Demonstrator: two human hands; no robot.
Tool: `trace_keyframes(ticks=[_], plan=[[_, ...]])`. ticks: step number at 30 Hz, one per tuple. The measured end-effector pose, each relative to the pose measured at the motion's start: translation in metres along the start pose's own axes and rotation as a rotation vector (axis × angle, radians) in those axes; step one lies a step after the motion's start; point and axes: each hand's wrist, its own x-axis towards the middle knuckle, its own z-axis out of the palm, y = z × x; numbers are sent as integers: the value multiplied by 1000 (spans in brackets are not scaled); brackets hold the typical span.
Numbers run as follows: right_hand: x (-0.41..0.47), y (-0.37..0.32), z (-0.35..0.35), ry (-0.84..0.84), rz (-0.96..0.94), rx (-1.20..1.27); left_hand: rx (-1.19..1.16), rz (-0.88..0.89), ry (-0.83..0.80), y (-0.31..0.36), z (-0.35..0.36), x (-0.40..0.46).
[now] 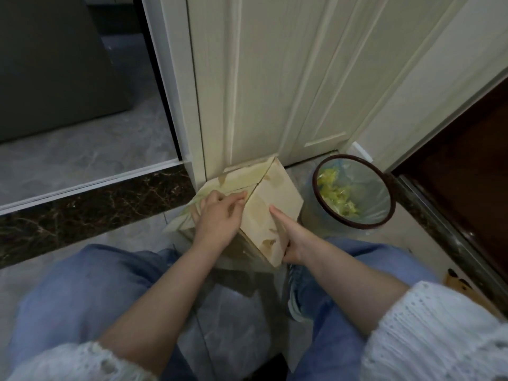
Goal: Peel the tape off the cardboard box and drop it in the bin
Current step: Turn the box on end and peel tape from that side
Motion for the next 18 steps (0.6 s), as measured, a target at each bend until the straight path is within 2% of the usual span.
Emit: trace_keyframes(ticks=[5,9,11,14,15,18], plan=[[14,47,11,-117,169,110,-32,-24,-58,-15,11,4],[19,51,11,-103,195,145,11,-1,-61,-15,16,2],[22,44,7,-119,193,184,-77,6,-37,-16,18,1],[27,33,4,-76,160,156,-508,-128,103,-20,18,-1],[30,31,3,-65,149,142,-534,-188,167,-23,16,-1],[33,20,1,-11,128,62,-371,-397,273,-50,12,5]])
